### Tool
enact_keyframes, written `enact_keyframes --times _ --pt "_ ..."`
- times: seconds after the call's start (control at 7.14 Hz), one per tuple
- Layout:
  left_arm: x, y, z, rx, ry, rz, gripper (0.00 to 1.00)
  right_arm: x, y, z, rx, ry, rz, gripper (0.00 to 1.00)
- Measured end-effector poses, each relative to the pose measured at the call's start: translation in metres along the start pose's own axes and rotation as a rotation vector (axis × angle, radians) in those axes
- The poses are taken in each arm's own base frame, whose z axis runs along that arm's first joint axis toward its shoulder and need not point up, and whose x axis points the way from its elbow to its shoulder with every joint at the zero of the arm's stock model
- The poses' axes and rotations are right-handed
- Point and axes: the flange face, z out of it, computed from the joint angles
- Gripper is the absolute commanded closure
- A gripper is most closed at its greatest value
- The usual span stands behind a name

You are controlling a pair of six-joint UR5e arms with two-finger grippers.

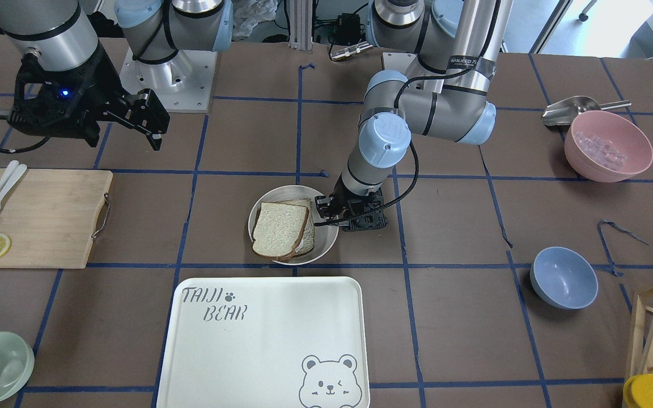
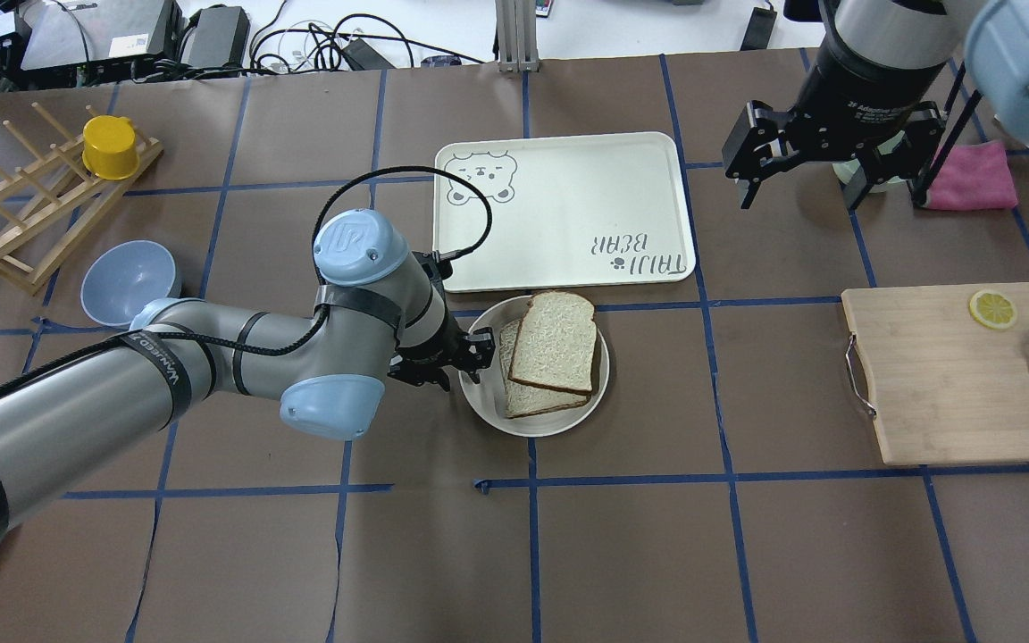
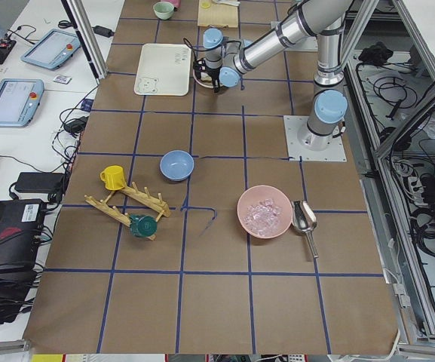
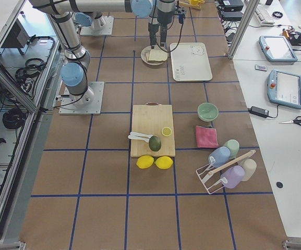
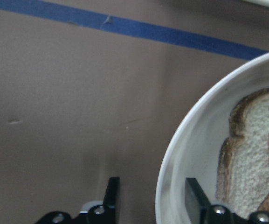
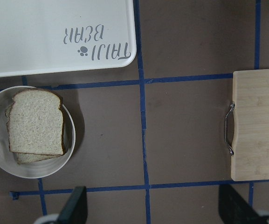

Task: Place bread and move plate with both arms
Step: 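Close the left gripper on the white plate's rim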

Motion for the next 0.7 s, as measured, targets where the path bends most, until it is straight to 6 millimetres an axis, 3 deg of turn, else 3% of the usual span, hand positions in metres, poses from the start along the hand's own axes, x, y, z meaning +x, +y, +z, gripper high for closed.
enact_keyframes --times 0.42,0.7 --pt "0.006 0.002 -0.001 -0.017 0.05 0.002 1.0 0.0 0.0 0.001 -0.004 0.001 0.0 0.0" --pt "0.011 -0.002 -0.013 0.011 0.068 0.018 1.0 0.0 0.001 0.002 -0.007 0.001 0.0 0.0"
